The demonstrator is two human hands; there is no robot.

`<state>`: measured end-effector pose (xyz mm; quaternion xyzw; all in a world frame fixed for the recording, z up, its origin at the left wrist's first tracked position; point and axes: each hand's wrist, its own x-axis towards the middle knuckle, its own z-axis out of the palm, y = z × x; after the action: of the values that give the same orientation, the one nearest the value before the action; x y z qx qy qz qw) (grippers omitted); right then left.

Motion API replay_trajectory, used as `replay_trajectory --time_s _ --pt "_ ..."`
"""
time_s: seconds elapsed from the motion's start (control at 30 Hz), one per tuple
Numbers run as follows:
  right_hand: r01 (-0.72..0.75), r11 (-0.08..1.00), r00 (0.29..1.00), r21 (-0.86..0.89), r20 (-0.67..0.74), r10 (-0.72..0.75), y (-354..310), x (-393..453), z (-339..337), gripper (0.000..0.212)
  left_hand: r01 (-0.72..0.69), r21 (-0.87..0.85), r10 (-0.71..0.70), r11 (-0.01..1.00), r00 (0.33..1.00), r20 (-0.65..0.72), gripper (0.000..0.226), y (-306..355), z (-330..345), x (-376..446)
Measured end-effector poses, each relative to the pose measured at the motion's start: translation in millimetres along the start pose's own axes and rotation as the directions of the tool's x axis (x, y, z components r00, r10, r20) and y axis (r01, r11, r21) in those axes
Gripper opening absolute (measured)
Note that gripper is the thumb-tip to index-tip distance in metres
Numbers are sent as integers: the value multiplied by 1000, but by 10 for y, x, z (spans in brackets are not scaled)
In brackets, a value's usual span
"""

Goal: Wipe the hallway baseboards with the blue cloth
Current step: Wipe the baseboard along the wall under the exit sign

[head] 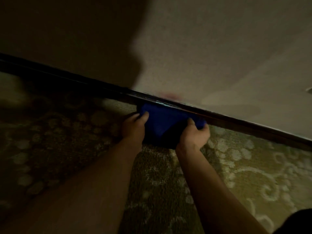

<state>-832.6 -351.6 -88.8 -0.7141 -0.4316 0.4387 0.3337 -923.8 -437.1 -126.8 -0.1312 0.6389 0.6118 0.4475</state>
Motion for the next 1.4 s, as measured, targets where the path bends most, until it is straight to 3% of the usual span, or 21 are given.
replay_trajectory --time_s 0.1,0.17,0.27,0.33,0.43,0.5,0.57,0.67,0.73,0.8,0.9,0.97,1.13,1.23,1.3,1.4 --pt "147 972 985 -185 -59 -161 -76 -138 78 23 71 -36 -71 997 997 17 38 11 -41 42" --pt "253 916 967 -311 43 -252 -37 -319 250 24 67 -85 -69 994 997 -18 39 14 -56 87" --pt "345 844 939 -410 137 -317 59 -477 386 20 77 -102 -83 992 995 -58 63 -23 -57 192" --pt "366 863 930 -349 152 -333 61 -444 347 19 78 -108 -84 991 995 -50 46 3 -71 168" --pt "237 936 970 -261 10 -242 -64 -227 106 32 114 -121 -115 986 993 -2 16 17 -76 159" --pt "234 936 970 -264 -9 -245 -104 -143 21 32 126 -118 -129 985 992 -11 11 14 -82 153" --pt "340 894 940 -292 69 -335 -113 -238 88 25 114 -122 -115 986 993 -3 21 5 -81 146" --pt "563 746 827 -356 249 -505 -45 -473 298 25 81 -123 -82 989 997 -9 33 -7 -68 161" --pt "599 682 800 -419 310 -513 -76 -502 352 26 79 -108 -81 991 996 -22 22 -8 -75 183" --pt "557 719 829 -414 324 -456 -103 -393 262 19 83 -117 -86 990 996 -25 17 -12 -86 188" --pt "310 887 951 -343 91 -297 -173 -174 26 20 96 -143 -97 985 995 1 40 -17 -81 179" --pt "256 901 966 -349 50 -255 -197 -167 16 19 109 -144 -110 984 994 -2 52 -11 -72 170" --pt "473 780 879 -409 281 -385 -187 -519 384 20 111 -153 -113 982 994 -8 31 36 -69 135" --pt "490 765 862 -419 362 -354 -227 -504 394 19 135 -169 -136 976 991 4 29 47 -86 148" --pt "382 840 908 -385 324 -265 -218 -351 271 15 131 -155 -134 979 991 -7 30 48 -79 137" --pt "124 952 990 -281 106 -97 -270 -261 154 25 129 -133 -137 983 989 -59 41 36 -57 139"
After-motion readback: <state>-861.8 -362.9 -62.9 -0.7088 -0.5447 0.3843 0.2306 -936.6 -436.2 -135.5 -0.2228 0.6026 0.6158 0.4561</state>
